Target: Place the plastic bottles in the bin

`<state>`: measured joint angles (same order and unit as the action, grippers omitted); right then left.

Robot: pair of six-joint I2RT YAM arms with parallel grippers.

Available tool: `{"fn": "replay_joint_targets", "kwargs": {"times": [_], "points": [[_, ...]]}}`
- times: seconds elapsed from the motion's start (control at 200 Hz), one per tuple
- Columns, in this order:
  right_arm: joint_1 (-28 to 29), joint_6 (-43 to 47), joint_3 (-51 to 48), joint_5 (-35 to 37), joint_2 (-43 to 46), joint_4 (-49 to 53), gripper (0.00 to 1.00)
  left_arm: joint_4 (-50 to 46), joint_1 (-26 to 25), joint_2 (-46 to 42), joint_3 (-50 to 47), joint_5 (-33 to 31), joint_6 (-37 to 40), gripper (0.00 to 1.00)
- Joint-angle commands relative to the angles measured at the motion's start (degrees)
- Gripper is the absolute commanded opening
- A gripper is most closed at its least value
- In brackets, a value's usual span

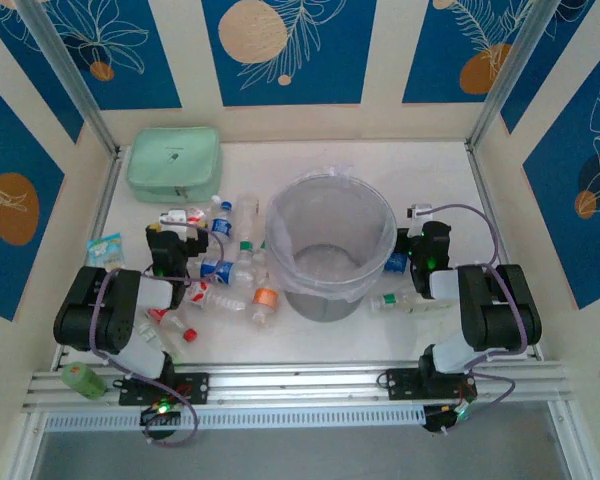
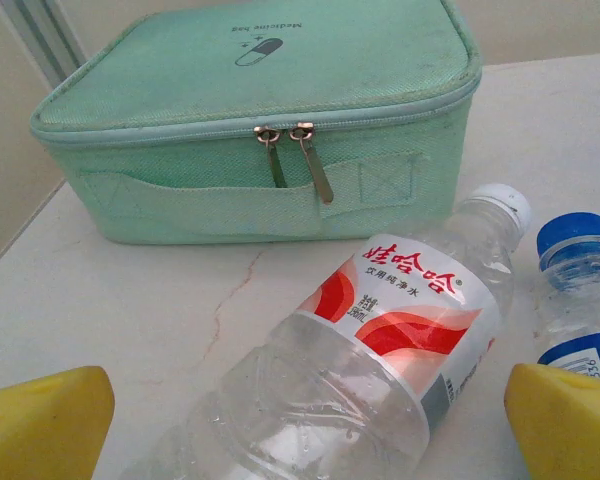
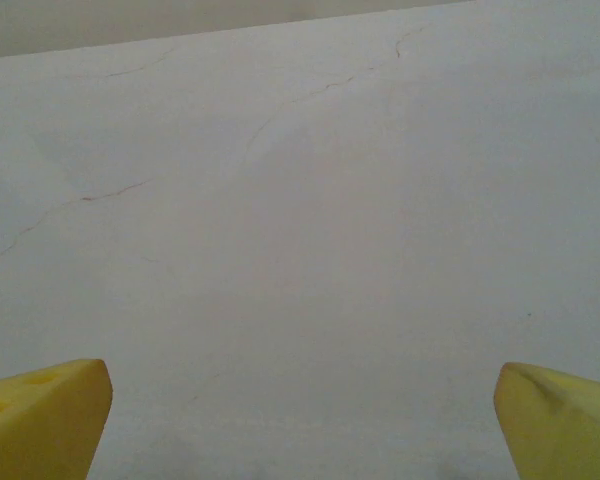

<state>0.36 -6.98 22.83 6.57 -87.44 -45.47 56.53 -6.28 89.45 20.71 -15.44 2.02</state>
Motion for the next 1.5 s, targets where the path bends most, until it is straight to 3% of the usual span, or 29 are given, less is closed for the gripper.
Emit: {"fn": "replay_joint_targets", "kwargs": {"times": [0.0,0.976,1.106,1.201,1.276,1.371,1.496], "points": [[-0.2,0.9,1.1,-0.9,0.3,-0.6,0.99,0.6,-0.3,0.5,-0.5,0.9,0.1,1.00],[-0.8,0.2,1.3,-1.4,0.7,-0.4,0.99,-1.2,-0.2,-1.4,-0.1,1.2,0.2,1.00],[-2.1,-3.7,9.3,3.9,9.3,21.4,0.99,-19.9,-0.4,-12.9,5.3,0.9,-0.2,1.00],[-2.1,-8.5,17.6,8.5,15.8,43.0,0.99,-36.7,-0.4,-21.2,12.1,-0.6,-7.7,1.00],[-2.3,-17.2,25.5,12.4,19.1,64.3,0.99,-52.2,-0.4,-25.7,19.6,0.5,-14.3,0.98],[-2.9,-29.4,33.5,14.7,21.2,87.4,0.98,-66.1,-0.5,-29.5,28.3,7.7,-20.2,0.96],[-2.8,-35.5,35.0,12.8,24.8,102.5,0.95,-73.6,-1.4,-32.6,36.3,19.8,-25.6,0.92]]}}
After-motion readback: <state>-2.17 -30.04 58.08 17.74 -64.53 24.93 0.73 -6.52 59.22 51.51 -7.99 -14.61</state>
